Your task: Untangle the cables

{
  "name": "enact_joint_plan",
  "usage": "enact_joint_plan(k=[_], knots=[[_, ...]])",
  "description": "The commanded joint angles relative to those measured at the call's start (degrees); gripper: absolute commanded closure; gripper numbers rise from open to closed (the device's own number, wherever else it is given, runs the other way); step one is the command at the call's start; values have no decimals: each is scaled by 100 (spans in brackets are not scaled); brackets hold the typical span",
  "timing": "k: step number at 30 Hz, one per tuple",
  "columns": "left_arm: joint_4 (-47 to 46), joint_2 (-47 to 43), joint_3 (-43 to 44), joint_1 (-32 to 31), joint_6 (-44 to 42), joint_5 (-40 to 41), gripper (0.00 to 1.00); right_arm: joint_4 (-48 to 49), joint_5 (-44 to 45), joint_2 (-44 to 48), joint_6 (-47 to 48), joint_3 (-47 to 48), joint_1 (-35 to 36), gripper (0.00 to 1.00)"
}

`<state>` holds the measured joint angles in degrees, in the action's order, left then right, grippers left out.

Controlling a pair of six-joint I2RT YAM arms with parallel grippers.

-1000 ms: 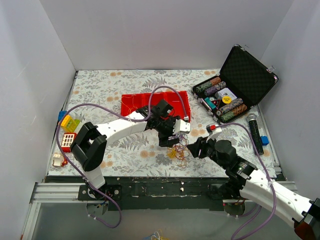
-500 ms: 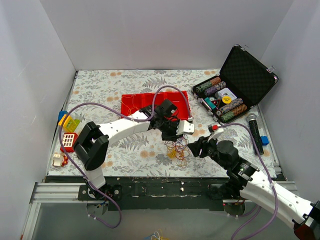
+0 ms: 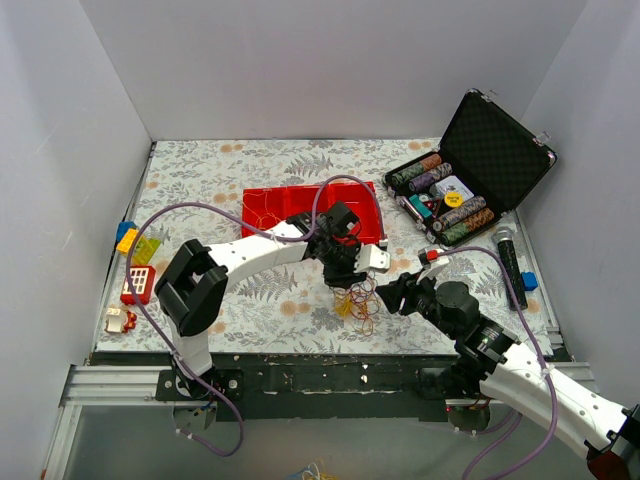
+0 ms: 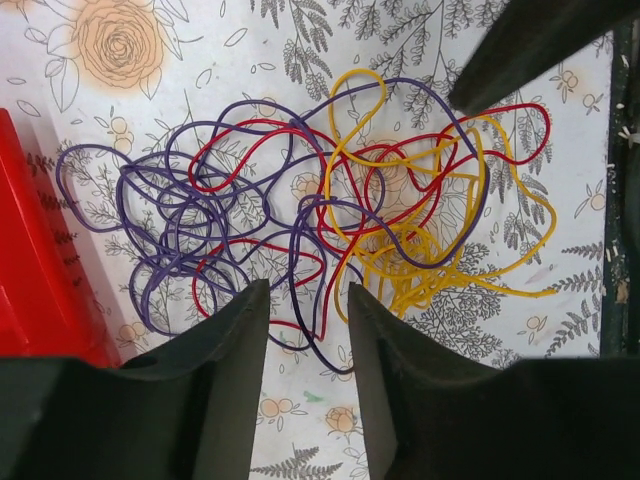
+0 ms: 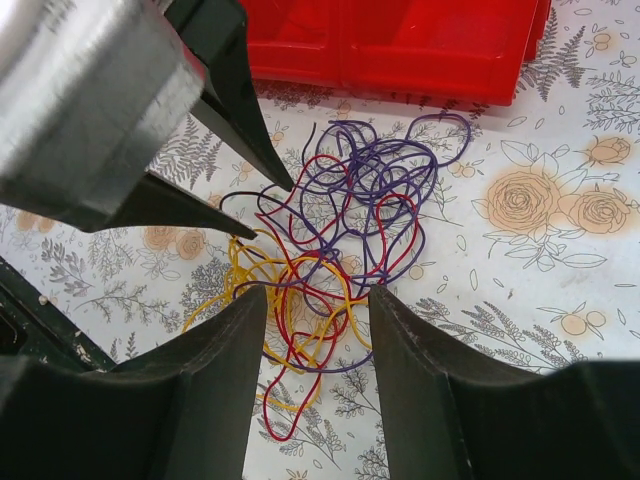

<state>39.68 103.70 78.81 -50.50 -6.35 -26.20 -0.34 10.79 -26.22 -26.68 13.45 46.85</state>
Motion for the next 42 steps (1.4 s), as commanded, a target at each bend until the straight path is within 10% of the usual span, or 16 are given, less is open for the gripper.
enact_joint_plan(k=[1,7,16,24,42], knots=[[-101,71,188,-21,2,106,67,43,108,82,13,193,-36,46],[-127,-7,196,-21,124,159,100,60,117,99,40,201,-36,46],[74,-1035,442,-109,591,-122,100,253,82,-226,198,333,-36,45],[295,-1818,759,-258,1118,-140,100,964,-410,-393,864,649,-36,14],[13,-1862,2200,-329,2225,273,100,2599,-1624,-1578,1358,1045,-27,10]])
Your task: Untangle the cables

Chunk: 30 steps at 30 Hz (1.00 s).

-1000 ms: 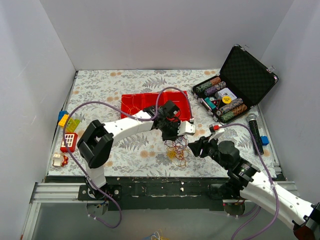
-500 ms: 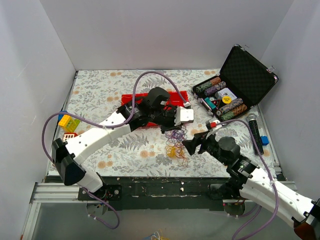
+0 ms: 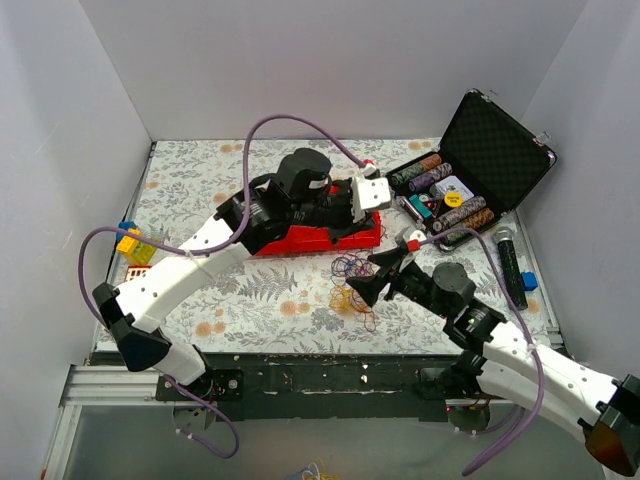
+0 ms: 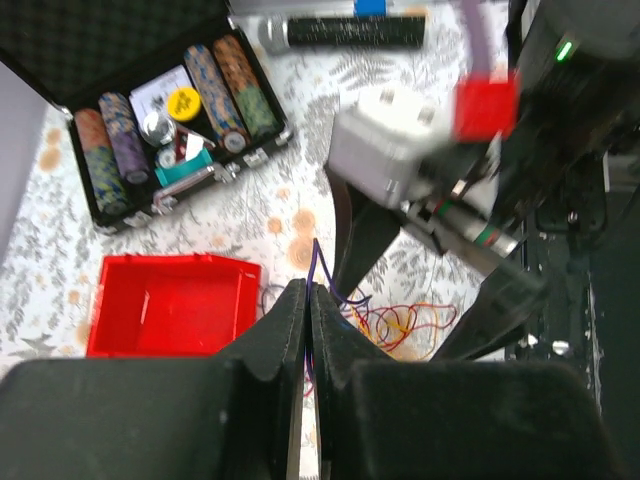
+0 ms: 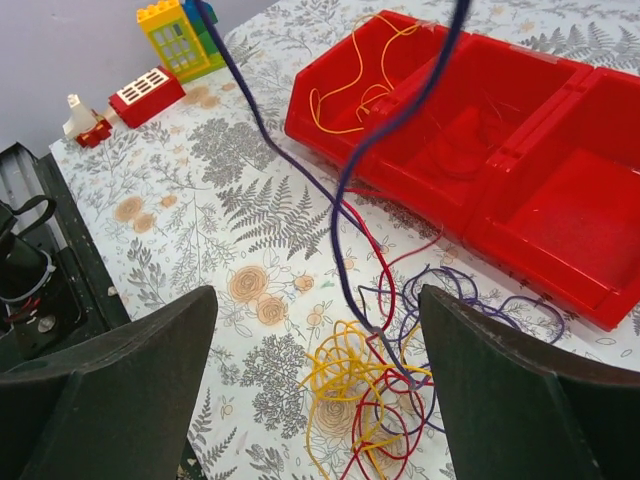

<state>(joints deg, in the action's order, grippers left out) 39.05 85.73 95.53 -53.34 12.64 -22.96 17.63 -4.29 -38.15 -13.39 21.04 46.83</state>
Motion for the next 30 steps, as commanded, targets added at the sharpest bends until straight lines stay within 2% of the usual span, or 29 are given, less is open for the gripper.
enact_joint_plan(k=[1,4,7,14,20,22,25,30], knots=[[112,-57,598,-53,396,-77,100,882,-55,-525,-6,322,-25,10],[252,-39,853,-89,572,-173,100,936,226,-939,-155,445,-25,14],[323,-31,1178,-97,783,-252,100,839,122,-1378,-392,498,-25,19],[183,84,2171,-106,1047,-262,100,1471,113,-1713,-823,-380,-25,25],[-905,-48,2725,-106,1082,326,100,1647,140,-1652,-1113,-917,-25,26],[-1301,-127,2778,-106,1074,467,96,1613,78,-1625,-1201,-1005,-25,27],[-1855,-250,2805,-106,995,652,95,1577,-1,-1581,-1324,-1136,-25,28],[-2217,-285,3147,-106,924,723,91,1595,-36,-1572,-1421,-1321,-25,29]])
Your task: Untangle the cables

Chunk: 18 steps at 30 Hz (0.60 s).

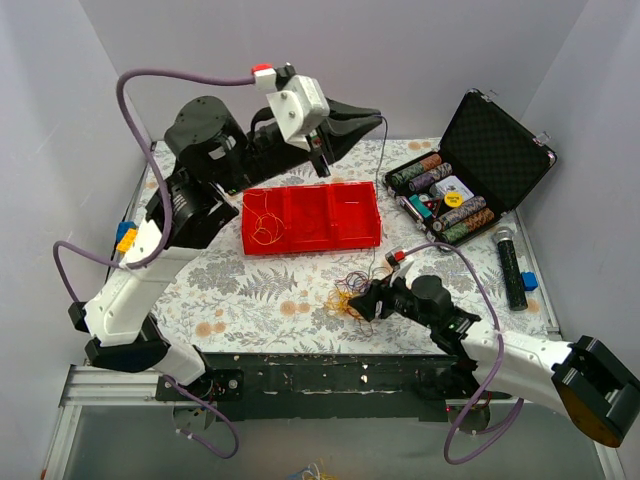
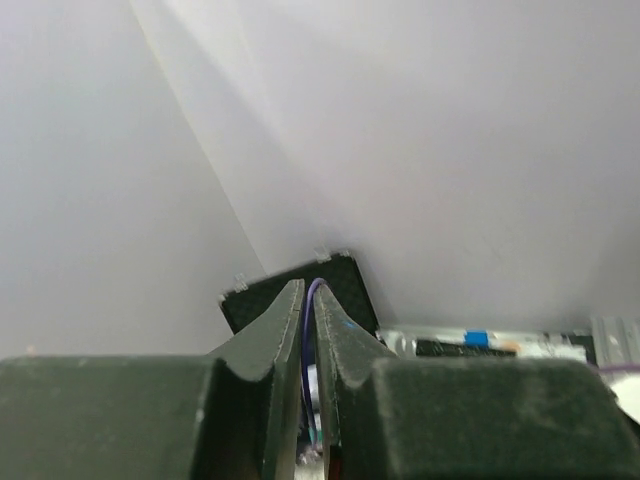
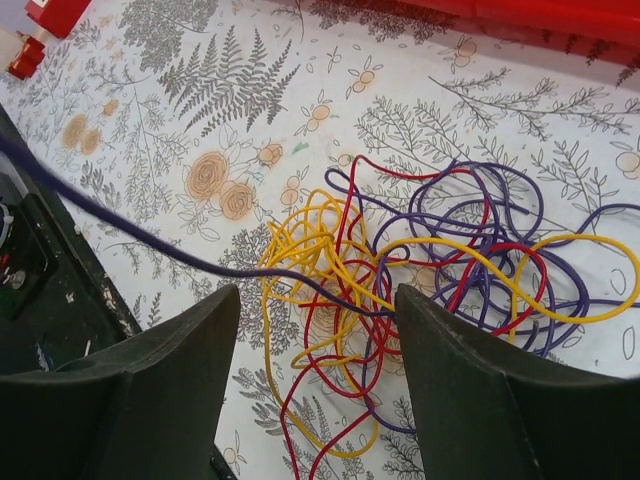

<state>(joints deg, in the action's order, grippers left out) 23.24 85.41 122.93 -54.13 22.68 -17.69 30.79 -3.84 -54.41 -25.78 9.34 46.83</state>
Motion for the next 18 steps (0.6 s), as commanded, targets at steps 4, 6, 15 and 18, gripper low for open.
enact_joint_plan(k=[4,6,15,18], knots=[[-1031,-305,512,-36,-193,362,91,261,-144,10,-261,-257,-16,29],[-1487,-349,477,-28,-272,590,94,287,-205,10,-322,-345,-25,29],[-3412,-226,600,-28,-1212,1276,100,-63,-118,492,-454,-530,-16,26],[-3730,-191,556,-28,-1344,1496,100,-222,-65,730,-419,-521,-16,26]])
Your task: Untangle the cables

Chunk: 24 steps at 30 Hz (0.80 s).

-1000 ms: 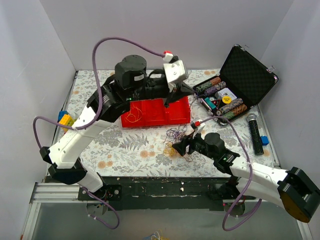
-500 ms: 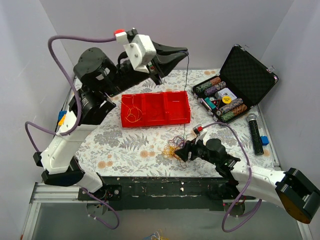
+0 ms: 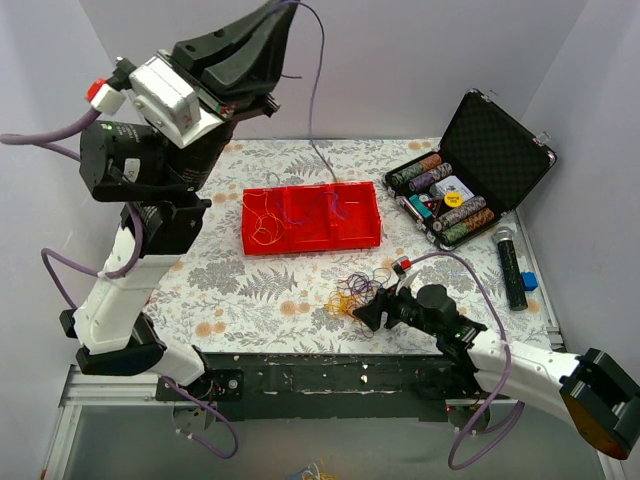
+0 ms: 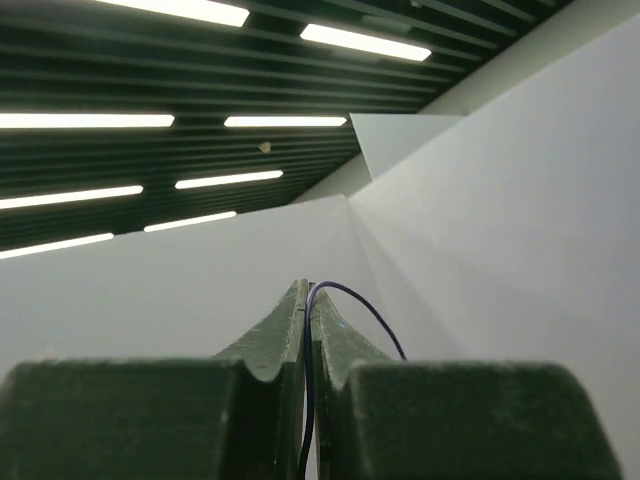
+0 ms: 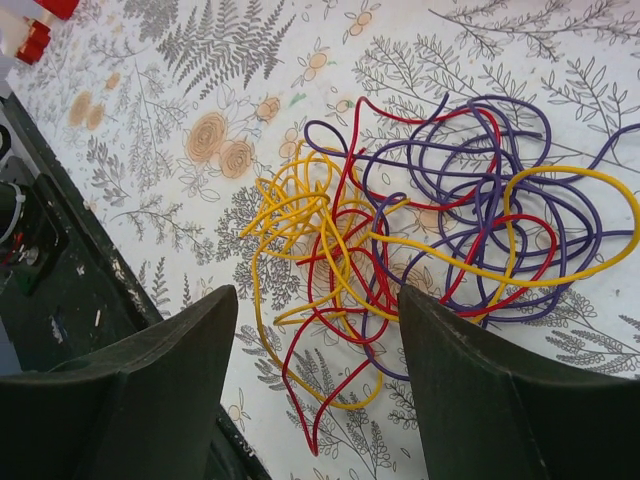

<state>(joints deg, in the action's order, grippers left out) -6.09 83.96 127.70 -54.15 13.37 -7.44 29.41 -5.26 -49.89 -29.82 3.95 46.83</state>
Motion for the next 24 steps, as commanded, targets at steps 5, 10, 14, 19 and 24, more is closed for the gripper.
enact_joint_plan(k=[5,10,14,19,24], knots=[[-736,-205,-525,-25,-361,445,100,-216,51,392,3,54,-16,28],[-876,-319,-1106,-25,-343,577,100,-260,-19,462,-23,80,-16,33],[-1175,-328,-1432,-25,-440,665,100,-400,25,638,-24,80,-16,37],[-1070,-293,-1642,-25,-388,648,100,-524,104,814,-32,45,-16,35],[-1088,-276,-2099,-25,-291,524,100,-603,218,1042,-102,-16,-7,35]])
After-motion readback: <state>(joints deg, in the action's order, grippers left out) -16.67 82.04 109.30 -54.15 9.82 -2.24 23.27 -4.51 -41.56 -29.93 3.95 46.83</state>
